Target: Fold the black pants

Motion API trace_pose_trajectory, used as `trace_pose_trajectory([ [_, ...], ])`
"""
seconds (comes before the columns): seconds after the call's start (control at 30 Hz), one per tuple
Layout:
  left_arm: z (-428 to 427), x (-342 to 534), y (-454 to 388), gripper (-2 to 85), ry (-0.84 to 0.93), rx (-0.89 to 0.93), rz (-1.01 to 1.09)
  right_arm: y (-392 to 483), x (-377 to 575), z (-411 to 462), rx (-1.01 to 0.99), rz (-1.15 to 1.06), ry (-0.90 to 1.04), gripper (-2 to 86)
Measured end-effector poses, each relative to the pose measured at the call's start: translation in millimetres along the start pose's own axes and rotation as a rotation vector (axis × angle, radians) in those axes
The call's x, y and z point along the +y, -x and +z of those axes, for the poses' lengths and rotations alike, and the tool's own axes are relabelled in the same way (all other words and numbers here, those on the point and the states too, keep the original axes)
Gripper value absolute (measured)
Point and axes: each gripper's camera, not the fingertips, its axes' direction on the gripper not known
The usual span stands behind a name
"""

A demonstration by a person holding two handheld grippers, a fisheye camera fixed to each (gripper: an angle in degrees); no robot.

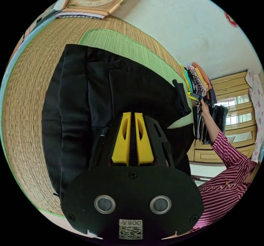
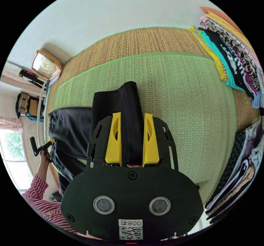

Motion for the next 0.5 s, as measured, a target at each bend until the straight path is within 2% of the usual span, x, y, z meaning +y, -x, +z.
trace_pose_trajectory([
  [0.13,14,-11,-7,1.2,0.055,-0.048,0.017,-1,-5,15,-0.033,-0.029,0.080,3.1],
  [0.33,16,-11,-10,0.2,0.073,-0.049,0.037,-48,53,-105,-0.139,0.008,-0.206,0.7],
  [0.43,17,-9,-10,0.1,0.067,-0.039,0.028,-124,97,-142,-0.059,0.191,-0.273,0.7],
  [0.5,19,-8,-12,0.1,0.065,-0.026,0.027,-195,135,-131,-0.193,0.366,-0.243,0.7],
])
